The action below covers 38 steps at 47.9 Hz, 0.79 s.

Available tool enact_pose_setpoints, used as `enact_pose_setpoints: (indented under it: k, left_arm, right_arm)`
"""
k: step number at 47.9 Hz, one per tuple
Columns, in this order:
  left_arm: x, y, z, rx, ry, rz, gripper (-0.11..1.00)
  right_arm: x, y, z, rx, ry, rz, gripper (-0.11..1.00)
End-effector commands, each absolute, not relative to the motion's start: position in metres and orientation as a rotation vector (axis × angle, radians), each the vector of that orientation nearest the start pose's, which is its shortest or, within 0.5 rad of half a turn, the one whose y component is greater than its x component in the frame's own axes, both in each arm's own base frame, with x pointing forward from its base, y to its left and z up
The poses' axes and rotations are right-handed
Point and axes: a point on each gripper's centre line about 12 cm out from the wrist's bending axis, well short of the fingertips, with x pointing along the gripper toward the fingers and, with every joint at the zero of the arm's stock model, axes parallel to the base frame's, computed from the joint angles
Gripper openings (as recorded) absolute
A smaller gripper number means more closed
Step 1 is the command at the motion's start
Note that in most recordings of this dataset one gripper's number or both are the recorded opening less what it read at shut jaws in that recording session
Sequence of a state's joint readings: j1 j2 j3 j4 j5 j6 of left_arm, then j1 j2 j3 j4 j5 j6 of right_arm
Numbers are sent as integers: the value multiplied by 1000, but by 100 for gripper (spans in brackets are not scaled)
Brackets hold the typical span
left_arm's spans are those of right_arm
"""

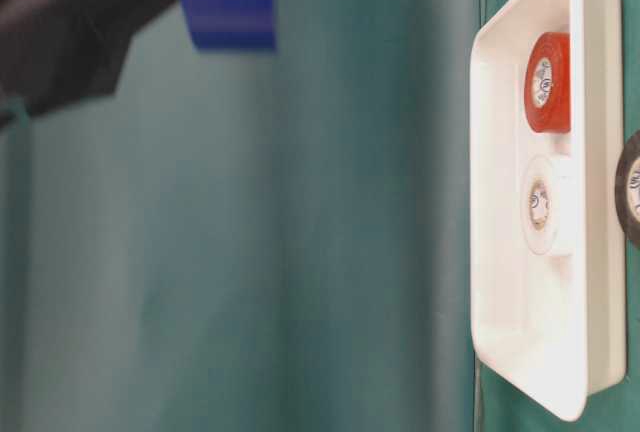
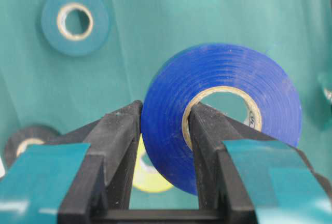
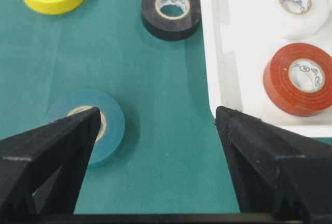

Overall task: Pick up the tape from a random location and place it into the white case.
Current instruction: 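Lift the blue roll and carry it left toward the tray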

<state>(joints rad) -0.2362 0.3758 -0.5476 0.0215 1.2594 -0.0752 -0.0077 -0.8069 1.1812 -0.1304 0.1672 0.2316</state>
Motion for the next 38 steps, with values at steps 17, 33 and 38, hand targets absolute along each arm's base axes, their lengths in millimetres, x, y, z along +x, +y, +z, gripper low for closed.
enact_pose_setpoints:
  k: [17,33,38]
  left_arm:
    - [424,-101,347,4,966,-141,23]
    - [366,-84,322,-38,1033,-100,23]
    - [356,-81,319,-43,1042,-93,23]
  right_arm:
    - [210,-5,217,95,512,-57,87]
    - [210,-5,218,95,506,-57,87]
    - [211,-5,219,95,507,-57,87]
